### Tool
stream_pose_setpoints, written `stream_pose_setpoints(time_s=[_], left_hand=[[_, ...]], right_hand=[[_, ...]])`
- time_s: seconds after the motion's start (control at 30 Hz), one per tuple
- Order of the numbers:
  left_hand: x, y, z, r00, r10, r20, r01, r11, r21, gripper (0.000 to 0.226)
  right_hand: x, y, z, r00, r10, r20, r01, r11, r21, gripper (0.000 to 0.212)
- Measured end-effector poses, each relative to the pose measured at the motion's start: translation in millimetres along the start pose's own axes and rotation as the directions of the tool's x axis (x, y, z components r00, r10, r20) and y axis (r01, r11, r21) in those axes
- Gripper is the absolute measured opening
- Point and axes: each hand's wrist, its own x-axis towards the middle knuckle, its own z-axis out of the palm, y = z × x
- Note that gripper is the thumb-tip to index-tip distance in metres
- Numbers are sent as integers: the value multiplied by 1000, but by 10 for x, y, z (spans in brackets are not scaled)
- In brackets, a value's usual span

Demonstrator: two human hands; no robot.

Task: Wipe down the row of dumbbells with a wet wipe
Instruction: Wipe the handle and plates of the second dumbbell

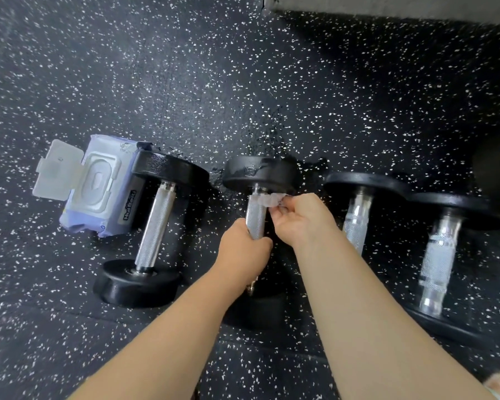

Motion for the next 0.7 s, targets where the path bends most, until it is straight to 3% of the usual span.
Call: stream_pose_setpoints(time_s=[0.13,0.23,0.33,0.4,0.5,0.7], left_hand=[[-69,42,37,996,44,76,-37,995,-94,12],[-56,115,53,996,63,65,-56,994,-98,19],[-68,129,67,996,62,65,-54,993,-107,20],[-89,95,75,997,37,72,-29,994,-104,24],[-121,54,74,995,12,98,1,992,-130,28],[-144,77,67,988,11,155,18,983,-181,27]], right_hand=[[-113,-38,0,996,-41,-79,39,999,-22,34],[-417,-139,-94,996,-83,25,82,996,37,28],[-663,-225,-146,995,-55,87,65,991,-119,43],[-632,-193,-138,992,-105,66,104,994,14,34],[-474,-132,-98,1000,22,-18,-20,992,123,27],[-327,-54,-59,996,54,-64,-49,996,79,28]])
